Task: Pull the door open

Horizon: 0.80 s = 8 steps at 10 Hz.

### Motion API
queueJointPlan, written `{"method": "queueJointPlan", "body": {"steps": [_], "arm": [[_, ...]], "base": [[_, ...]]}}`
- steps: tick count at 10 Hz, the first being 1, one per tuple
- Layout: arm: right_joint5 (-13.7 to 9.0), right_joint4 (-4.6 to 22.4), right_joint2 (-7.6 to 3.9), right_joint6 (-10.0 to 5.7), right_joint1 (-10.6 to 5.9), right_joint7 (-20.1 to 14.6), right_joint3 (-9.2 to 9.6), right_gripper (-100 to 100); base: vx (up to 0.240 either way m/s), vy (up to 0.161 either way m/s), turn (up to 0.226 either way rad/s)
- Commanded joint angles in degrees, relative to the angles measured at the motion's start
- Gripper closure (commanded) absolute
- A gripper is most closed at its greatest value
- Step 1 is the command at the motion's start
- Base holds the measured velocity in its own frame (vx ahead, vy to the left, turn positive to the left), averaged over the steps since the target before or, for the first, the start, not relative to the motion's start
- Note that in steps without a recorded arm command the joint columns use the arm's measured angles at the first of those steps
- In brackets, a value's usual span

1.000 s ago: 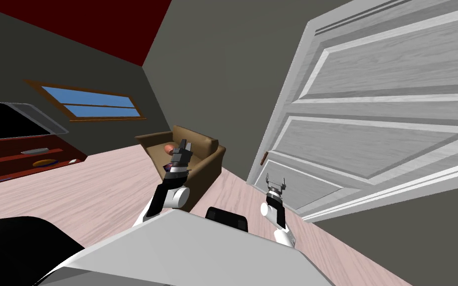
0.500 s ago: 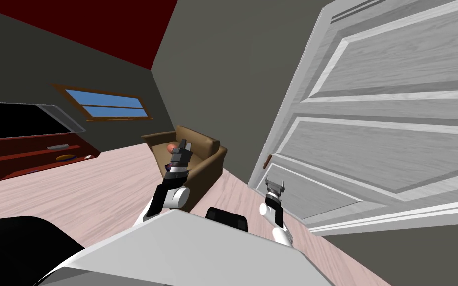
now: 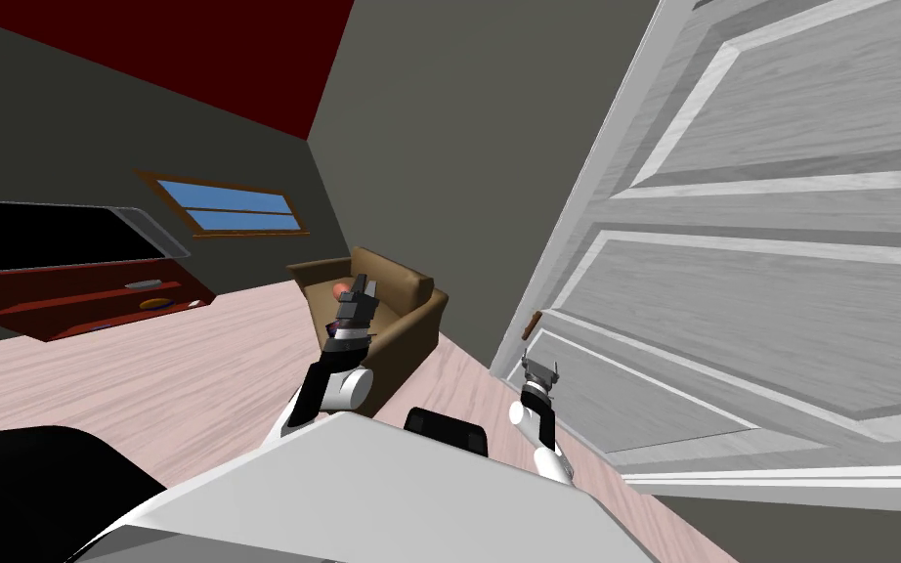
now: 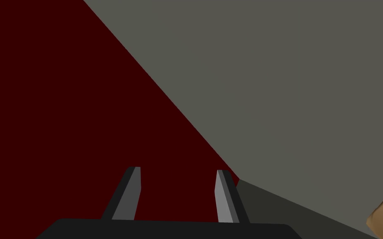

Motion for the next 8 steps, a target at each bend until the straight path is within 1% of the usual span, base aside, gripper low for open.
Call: {"method": "queueJointPlan", "body": {"steps": [1,4,5,6,8], "arm": [[-0.8,2.3,0.03,-0.58,-0.9,-1.6,0.0,-100],[-2.2,5.6,0.07,-1.19,-2.1,-4.0,-0.02,-100],[-3.0,7.6,0.09,-1.57,-2.83,-5.4,-0.03,-100],[-3.0,7.6,0.09,-1.57,-2.83,-5.4,-0.03,-100],[-4.0,9.9,0.13,-2.02,-3.71,-7.1,-0.04,-100]], "base": [[0.071,-0.039,0.094],[0.071,-0.037,0.07],[0.095,-0.056,0.098],[0.07,-0.044,0.048],[0.049,-0.03,0.053]]}}
